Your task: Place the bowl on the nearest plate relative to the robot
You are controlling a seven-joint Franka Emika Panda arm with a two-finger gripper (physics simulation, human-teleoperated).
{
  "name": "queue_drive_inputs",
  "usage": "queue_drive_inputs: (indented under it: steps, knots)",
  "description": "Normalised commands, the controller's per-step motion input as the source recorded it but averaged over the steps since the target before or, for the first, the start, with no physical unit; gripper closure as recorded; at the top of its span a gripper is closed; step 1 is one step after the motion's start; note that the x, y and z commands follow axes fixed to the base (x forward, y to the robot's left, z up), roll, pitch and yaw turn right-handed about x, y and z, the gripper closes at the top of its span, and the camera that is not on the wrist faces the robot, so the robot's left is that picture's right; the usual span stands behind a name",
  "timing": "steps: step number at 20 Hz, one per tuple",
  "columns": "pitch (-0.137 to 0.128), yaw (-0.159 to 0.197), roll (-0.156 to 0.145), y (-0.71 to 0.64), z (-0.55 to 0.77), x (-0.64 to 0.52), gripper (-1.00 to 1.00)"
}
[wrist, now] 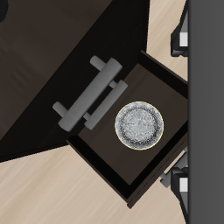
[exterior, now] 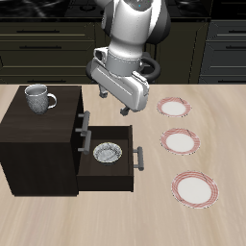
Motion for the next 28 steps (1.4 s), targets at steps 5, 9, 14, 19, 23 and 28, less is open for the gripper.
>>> queue_drive_inputs:
  steps: [5, 9, 14, 19, 23, 28]
  knots:
    - [0.003, -0.051, 0.010, -0.03, -0.33, 0.09, -1.00]
    - [-0.009, 0.001, 0.002, 0.02, -0.25, 0.00, -1.00]
    - [-0.003, -0.055, 0.009, -0.11, -0.35, 0.06, -1.00]
    - [0.035, -0.043, -0.026, -0.29, -0.38, 0.06, -1.00]
    - [0.047, -0.028, -0.026, -0.21, -0.40, 0.02, -1.00]
    - [0.008, -0.020, 0.013, -0.02, -0.37, -0.13, -1.00]
